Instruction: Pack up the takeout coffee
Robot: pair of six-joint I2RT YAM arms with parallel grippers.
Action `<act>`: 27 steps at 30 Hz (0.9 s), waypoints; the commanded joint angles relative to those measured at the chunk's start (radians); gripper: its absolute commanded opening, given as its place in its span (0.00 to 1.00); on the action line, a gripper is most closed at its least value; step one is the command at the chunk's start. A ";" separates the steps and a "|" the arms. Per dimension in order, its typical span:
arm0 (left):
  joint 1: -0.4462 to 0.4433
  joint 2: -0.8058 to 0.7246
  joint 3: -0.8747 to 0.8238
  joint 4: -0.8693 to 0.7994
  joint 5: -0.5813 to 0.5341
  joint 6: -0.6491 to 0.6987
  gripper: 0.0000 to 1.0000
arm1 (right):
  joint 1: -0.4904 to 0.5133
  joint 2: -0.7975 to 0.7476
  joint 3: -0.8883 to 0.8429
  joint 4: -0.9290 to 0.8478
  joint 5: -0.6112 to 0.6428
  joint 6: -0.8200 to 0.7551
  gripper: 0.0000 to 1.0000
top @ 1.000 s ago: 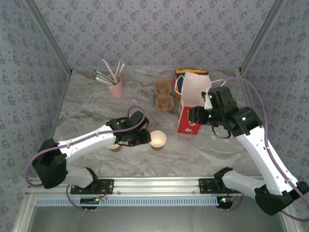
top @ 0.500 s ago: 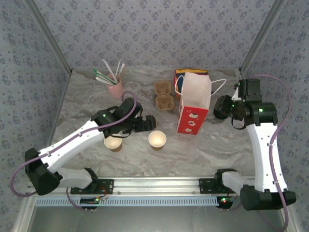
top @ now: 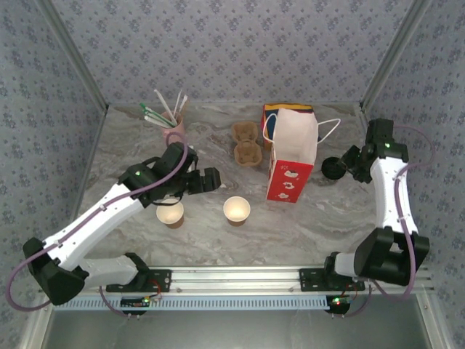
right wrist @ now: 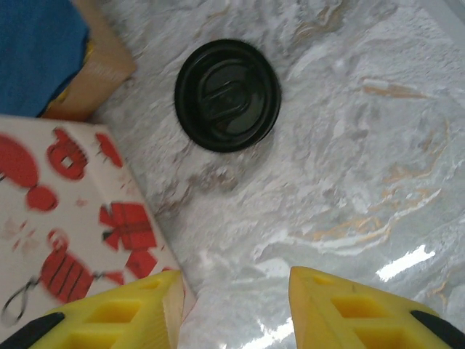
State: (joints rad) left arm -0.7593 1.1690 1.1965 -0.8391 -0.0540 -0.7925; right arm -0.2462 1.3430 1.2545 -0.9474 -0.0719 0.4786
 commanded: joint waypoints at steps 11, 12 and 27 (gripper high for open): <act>0.069 -0.044 -0.067 0.047 0.004 0.046 1.00 | -0.040 0.361 0.054 0.150 0.090 0.027 0.38; 0.072 -0.040 -0.067 0.048 0.006 0.047 1.00 | -0.039 0.382 0.060 0.154 0.089 0.032 0.38; 0.091 -0.035 -0.065 0.035 0.011 0.041 1.00 | -0.050 0.544 0.156 0.154 0.087 -0.001 0.36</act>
State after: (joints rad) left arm -0.6739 1.1351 1.1282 -0.8108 -0.0498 -0.7593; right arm -0.2852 1.8637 1.3811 -0.7776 0.0048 0.4885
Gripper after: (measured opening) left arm 0.997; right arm 0.362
